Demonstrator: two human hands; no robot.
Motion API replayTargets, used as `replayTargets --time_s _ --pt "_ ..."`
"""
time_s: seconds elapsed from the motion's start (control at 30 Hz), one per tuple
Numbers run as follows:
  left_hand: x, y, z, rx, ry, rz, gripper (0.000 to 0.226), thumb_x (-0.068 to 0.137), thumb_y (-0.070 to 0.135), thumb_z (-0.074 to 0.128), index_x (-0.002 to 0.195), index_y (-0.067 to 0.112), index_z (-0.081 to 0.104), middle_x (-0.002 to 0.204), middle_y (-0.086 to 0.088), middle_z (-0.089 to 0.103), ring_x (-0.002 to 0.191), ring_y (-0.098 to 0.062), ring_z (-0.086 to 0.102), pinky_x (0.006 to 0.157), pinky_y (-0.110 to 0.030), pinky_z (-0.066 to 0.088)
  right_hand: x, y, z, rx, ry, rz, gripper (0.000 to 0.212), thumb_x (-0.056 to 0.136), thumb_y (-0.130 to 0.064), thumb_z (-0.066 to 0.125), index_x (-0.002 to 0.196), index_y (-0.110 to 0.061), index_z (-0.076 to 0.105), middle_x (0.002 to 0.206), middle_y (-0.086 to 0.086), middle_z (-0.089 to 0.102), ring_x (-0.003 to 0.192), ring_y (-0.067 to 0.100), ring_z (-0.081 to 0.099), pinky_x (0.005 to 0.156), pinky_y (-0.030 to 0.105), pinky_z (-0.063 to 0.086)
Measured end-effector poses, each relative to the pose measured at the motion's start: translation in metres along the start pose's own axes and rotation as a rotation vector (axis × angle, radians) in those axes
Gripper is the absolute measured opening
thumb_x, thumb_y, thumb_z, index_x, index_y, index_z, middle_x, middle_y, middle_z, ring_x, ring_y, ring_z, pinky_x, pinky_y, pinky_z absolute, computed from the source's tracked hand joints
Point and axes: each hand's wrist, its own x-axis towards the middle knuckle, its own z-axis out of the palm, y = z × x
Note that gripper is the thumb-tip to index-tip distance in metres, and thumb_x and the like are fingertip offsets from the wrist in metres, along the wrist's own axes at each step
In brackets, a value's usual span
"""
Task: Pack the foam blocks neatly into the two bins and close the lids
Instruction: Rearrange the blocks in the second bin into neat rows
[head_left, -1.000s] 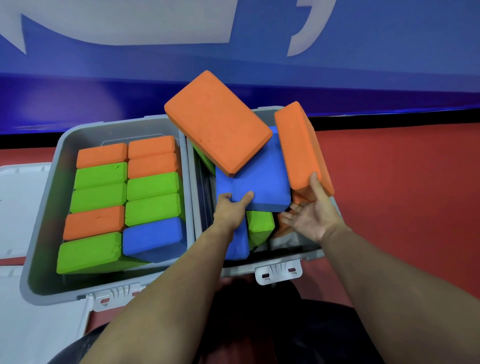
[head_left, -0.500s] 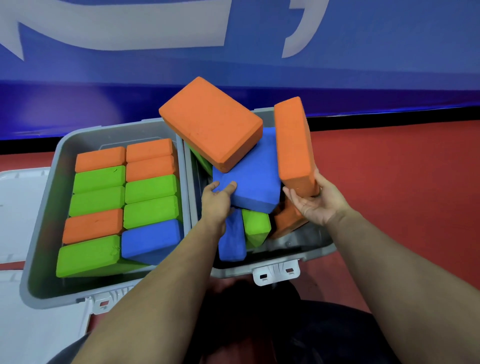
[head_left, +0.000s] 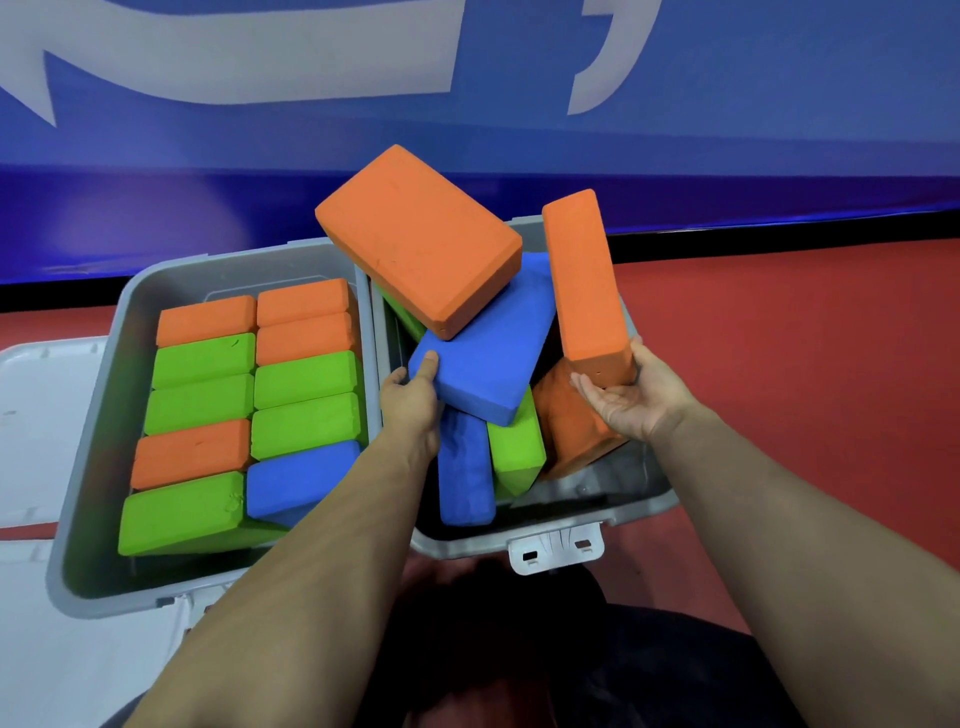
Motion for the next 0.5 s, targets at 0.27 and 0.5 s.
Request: replayTargets --time_s 0.27,0.5 --pt "-0.004 0.007 0.001 -0.183 0.025 -0.016 0.033 0.084 0.011 0.082 0.110 -0.002 0.066 0.108 -0.015 0.074 0.094 -0.029 0.071 0.063 -0.030 0.057 -0.009 0.011 -0.020 -0.095 -0.029 -0.001 0.083 0.099 -0.062 0.038 0.153 0.000 0.025 0.139 0.027 0.053 0.125 0.036 0.058 0.108 0.047 0.043" --pt "-0.014 0.000 -0.011 0.127 -0.292 -0.285 0.075 0.083 0.042 0.082 0.142 0.041 0.037 0.134 0.008 0.057 0.113 -0.027 0.060 0.079 -0.075 0.052 -0.005 0.043 -0.035 -0.581 -0.048 -0.040 0.046 0.096 -0.011 0.044 0.142 -0.018 0.045 0.138 0.010 0.056 0.124 0.028 0.057 0.111 0.044 0.040"
